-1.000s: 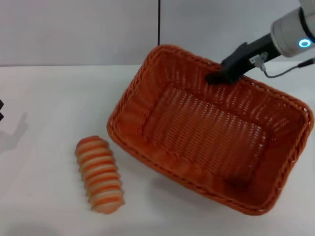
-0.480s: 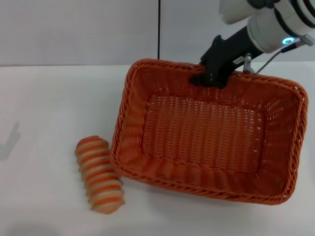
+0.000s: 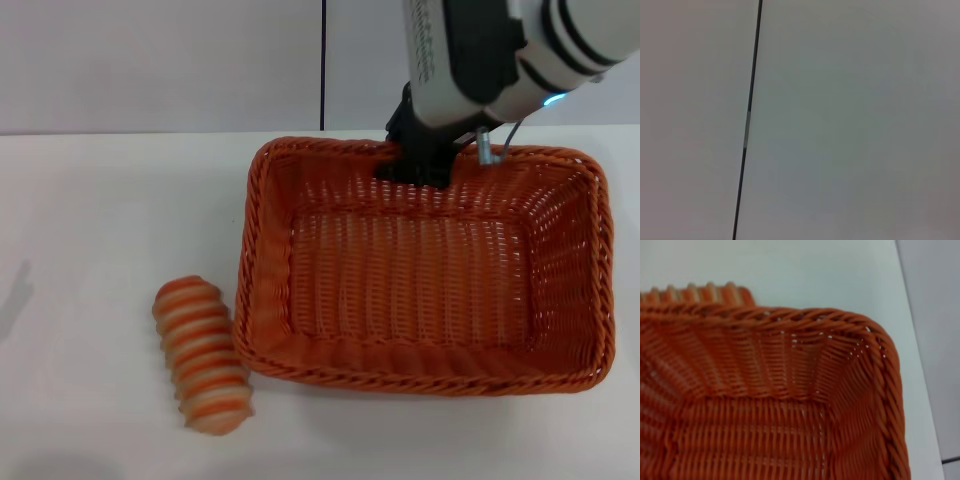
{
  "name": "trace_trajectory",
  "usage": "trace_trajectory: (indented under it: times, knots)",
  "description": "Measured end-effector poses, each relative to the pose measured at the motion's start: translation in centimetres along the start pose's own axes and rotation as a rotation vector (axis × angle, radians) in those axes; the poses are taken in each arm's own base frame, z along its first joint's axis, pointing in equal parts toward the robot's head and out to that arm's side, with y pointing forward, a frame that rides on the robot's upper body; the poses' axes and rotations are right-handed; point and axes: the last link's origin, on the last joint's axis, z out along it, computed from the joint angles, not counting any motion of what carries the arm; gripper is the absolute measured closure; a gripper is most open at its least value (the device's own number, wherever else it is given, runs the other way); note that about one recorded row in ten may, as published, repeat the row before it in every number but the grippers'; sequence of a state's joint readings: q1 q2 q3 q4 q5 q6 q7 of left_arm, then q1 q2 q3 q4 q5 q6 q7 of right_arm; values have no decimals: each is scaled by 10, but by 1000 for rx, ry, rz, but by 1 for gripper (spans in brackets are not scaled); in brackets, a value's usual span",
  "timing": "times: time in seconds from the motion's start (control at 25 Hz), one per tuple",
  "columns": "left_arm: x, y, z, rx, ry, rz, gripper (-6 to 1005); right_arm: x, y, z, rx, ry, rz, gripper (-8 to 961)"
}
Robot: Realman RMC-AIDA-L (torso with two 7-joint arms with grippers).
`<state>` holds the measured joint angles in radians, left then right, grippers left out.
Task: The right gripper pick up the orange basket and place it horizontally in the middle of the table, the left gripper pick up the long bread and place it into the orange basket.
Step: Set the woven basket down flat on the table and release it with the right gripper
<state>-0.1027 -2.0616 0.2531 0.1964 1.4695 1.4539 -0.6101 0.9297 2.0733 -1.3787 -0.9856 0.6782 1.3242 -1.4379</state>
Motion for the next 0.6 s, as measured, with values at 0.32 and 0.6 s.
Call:
trace_trajectory:
  times: [0.32, 0.6]
  knots:
    - [2, 2, -5, -9, 19, -8, 273, -10, 8, 11, 12, -46, -76, 732]
    - [0, 4, -7, -7, 18, -17, 277, -12, 13, 13, 27, -81, -75, 720]
